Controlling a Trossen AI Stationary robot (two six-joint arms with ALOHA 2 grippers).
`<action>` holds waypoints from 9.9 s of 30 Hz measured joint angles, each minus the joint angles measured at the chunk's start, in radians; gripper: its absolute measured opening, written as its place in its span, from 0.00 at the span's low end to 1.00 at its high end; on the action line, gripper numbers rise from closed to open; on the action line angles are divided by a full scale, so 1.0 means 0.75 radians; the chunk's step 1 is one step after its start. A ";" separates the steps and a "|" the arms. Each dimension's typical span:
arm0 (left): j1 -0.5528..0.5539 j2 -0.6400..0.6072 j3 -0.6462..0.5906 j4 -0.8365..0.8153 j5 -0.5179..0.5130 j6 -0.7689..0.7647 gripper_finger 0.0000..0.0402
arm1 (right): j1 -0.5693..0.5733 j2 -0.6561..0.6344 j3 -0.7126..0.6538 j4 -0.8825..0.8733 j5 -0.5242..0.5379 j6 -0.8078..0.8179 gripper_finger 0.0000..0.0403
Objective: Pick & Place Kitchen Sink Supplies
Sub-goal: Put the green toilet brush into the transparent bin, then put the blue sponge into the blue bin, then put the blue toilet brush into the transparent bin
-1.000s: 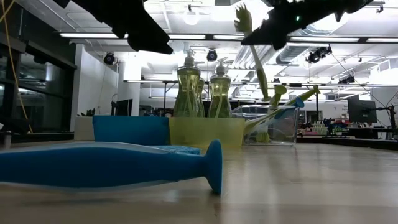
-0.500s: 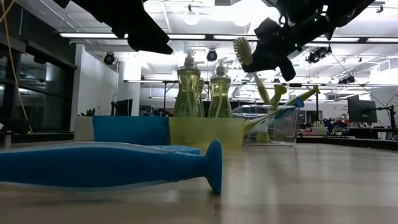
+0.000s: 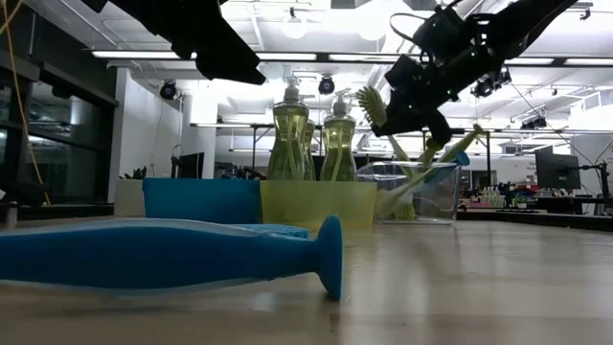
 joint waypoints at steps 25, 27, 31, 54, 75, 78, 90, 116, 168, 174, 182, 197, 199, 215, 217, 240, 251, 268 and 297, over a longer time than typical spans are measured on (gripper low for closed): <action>0.000 0.001 0.000 -0.010 -0.002 -0.001 0.67 | 0.012 -0.020 0.000 -0.151 0.220 0.060 0.50; 0.000 0.001 0.000 -0.011 -0.001 -0.001 0.67 | 0.030 -0.045 0.000 -0.175 0.258 0.059 0.53; 0.000 0.001 0.000 -0.011 -0.001 -0.001 0.67 | 0.072 -0.113 0.000 -0.240 0.306 0.081 0.56; -0.043 -0.199 0.000 -0.284 -0.006 -0.217 0.67 | 0.436 -0.642 0.000 -0.589 0.400 0.737 0.56; -0.279 0.224 0.000 -0.375 0.155 -0.737 0.67 | 1.070 -0.360 0.000 -0.575 0.629 1.148 0.56; -0.279 0.284 0.002 -0.317 0.162 -0.776 0.67 | 1.112 -0.322 0.000 -0.572 0.653 1.191 0.56; -0.279 0.454 0.002 -0.135 0.290 -1.118 0.67 | 1.199 -0.201 -0.001 -0.535 0.649 1.314 0.56; -0.278 0.652 0.057 0.016 0.590 -1.454 0.67 | 1.216 -0.190 -0.001 -0.528 0.640 1.374 0.56; -0.279 0.531 0.338 -0.713 0.181 -1.142 0.00 | 1.216 -0.191 -0.002 -0.557 0.628 1.492 0.56; -0.278 0.490 0.519 -1.122 -0.063 -1.090 0.00 | 1.216 -0.191 -0.002 -0.557 0.628 1.504 0.56; -0.236 0.484 0.763 -1.643 -0.377 -1.085 0.00 | 1.216 -0.191 -0.002 -0.556 0.640 1.503 0.56; 0.197 0.485 0.793 -1.833 -0.659 -0.699 0.00 | 1.215 -0.191 -0.002 -0.556 0.679 1.503 0.56; 0.269 0.485 0.784 -1.809 -0.670 -0.616 0.00 | 1.215 -0.191 -0.002 -0.556 0.679 1.503 0.56; 0.765 0.486 0.630 -1.468 -0.460 -0.540 0.00 | 1.215 -0.191 -0.002 -0.555 0.713 1.503 0.56; 0.802 0.486 0.630 -1.447 -0.419 -0.554 0.00 | 1.215 -0.191 -0.002 -0.555 0.724 1.503 0.56; 1.171 0.486 0.573 -1.118 0.115 -0.552 0.00 | 1.215 -0.191 -0.002 -0.529 0.782 1.553 0.56; 1.263 0.486 0.400 -0.914 0.290 -0.548 0.01 | 1.215 -0.191 -0.002 -0.525 0.769 1.609 0.56; 1.257 0.404 0.405 -0.967 0.349 -0.412 0.47 | 1.215 -0.191 -0.002 -0.526 0.700 1.673 0.56; 0.351 0.109 0.408 -1.290 0.312 -0.383 0.52 | 1.214 -0.191 -0.002 -0.527 0.647 1.641 0.56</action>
